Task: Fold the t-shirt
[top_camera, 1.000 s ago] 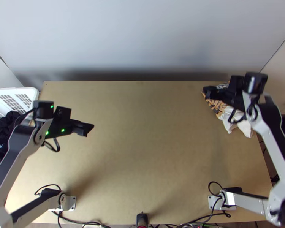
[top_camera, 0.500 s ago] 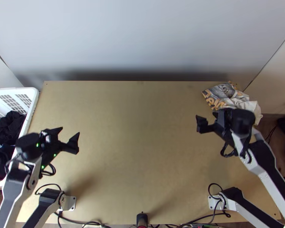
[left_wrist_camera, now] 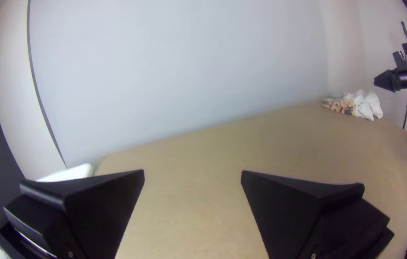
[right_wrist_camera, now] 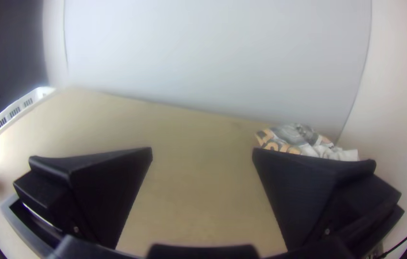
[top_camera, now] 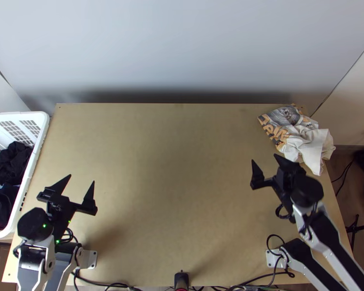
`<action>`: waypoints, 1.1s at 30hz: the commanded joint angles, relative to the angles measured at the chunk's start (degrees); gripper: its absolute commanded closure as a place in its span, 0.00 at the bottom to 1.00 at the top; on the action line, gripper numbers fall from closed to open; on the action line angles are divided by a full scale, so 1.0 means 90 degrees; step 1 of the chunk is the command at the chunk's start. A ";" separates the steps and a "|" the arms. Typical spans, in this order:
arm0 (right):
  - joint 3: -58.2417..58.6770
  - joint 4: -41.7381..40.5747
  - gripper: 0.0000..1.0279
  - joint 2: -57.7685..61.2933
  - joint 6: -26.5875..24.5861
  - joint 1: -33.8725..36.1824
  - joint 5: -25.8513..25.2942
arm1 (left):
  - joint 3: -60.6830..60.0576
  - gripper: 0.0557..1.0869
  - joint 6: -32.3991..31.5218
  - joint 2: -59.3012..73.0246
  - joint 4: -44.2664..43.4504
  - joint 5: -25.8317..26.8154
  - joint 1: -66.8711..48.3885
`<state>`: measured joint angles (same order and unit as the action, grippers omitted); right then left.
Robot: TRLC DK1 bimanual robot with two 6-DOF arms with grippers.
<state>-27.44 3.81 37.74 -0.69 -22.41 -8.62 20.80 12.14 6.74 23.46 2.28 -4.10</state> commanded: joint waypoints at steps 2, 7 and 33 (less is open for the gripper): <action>0.1711 -0.1186 0.05 -0.1703 -0.0666 -0.0029 -0.0058 | -0.0748 0.05 0.0702 -0.0769 -0.0048 -0.0019 0.0328; 0.2414 -0.0883 0.05 -0.3519 -0.0461 -0.0097 -0.0058 | -0.0817 0.05 0.0253 -0.0769 0.0020 0.0020 0.0182; 0.2434 0.0895 0.05 -0.4203 -0.0314 0.0342 0.0030 | -0.0690 0.05 -0.0343 -0.0769 0.0938 0.0000 0.0309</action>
<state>-5.65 11.53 0.21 -3.51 -20.10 -8.36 14.57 9.02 -0.16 31.66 2.28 -1.76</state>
